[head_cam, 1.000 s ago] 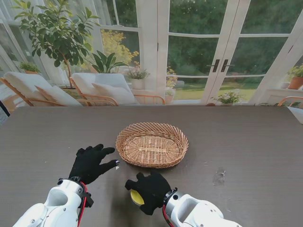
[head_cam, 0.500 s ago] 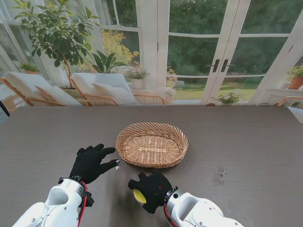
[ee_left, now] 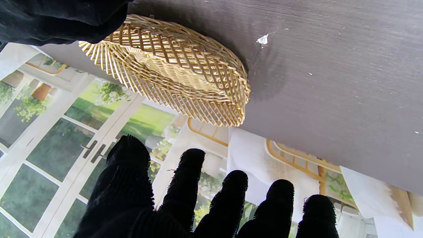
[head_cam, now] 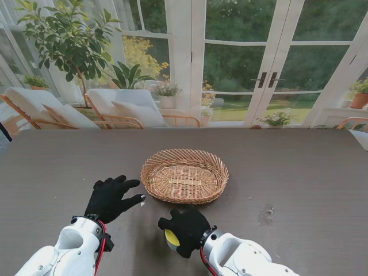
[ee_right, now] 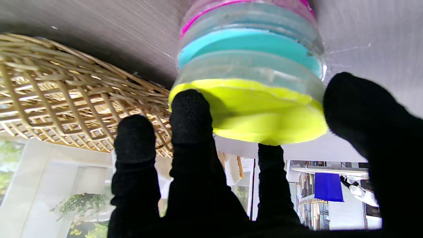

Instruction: Stack culture dishes into a storage basket

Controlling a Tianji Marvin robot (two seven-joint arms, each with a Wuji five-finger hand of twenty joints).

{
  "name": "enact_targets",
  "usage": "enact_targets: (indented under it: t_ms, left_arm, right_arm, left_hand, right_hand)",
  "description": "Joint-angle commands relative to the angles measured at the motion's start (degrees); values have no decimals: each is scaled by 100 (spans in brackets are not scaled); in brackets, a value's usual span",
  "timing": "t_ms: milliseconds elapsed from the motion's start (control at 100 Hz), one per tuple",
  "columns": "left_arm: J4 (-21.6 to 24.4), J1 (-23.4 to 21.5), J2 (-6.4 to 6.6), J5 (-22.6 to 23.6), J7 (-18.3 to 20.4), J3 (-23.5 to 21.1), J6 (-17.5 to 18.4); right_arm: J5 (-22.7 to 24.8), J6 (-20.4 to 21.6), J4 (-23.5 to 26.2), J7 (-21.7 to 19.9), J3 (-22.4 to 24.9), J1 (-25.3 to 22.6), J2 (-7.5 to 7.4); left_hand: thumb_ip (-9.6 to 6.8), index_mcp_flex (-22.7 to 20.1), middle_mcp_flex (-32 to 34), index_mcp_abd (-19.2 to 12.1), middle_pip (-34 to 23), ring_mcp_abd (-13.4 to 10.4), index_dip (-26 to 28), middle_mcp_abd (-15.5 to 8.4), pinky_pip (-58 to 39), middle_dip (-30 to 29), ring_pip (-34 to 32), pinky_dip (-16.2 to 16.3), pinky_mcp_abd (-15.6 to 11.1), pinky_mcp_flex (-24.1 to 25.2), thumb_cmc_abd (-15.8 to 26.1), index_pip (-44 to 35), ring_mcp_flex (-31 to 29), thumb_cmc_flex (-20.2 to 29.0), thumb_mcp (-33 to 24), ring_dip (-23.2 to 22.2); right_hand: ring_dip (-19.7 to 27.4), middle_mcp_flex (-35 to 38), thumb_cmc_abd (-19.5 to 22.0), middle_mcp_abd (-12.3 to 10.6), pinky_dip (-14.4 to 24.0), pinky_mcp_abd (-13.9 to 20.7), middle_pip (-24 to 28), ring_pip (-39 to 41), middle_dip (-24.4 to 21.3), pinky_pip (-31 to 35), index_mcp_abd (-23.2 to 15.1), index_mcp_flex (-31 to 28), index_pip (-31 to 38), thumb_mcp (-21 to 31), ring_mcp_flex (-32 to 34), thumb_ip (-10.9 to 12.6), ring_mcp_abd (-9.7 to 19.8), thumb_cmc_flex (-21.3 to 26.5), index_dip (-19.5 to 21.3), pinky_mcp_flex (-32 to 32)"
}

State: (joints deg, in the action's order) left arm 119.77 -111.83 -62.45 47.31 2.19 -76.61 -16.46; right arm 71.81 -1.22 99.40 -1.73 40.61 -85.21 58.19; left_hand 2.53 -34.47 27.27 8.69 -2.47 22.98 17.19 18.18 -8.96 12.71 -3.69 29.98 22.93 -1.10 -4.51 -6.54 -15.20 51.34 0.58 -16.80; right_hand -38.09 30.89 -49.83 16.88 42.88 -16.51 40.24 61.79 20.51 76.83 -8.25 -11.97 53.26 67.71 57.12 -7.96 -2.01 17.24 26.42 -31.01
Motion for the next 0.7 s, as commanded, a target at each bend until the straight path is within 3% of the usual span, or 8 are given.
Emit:
enact_targets:
  t_ms: [0,690]
  left_arm:
    - [0,-22,-9,-1,106,-2,-7]
    - [6,-48,-8,-2,113,-18,-1]
  right_arm:
    - [57,18,20,-103,5,-40,-13]
    - [213,-3,6,-105,-15,-85,-42]
  left_hand:
    - [-196,-66,117,-56,0,52,21,57,44,25,45,75,-82,3,352,-21,-57,181,34,28]
    - [-196,-109,148,-28,-8,54,27,83,45,29,40,92,-78,3,356,-37,-71,185,33,24]
  right_hand:
    - [-36,-99,172,-392,-60,42,593,82,336,60,-17,163,-8,769,-115,83,-33,-65,-92,-339]
    - [-51,-642,164,-444,-8,102,574,60,351,28,82,531,-279,384,-490,-18,-78,-411,-203,-66]
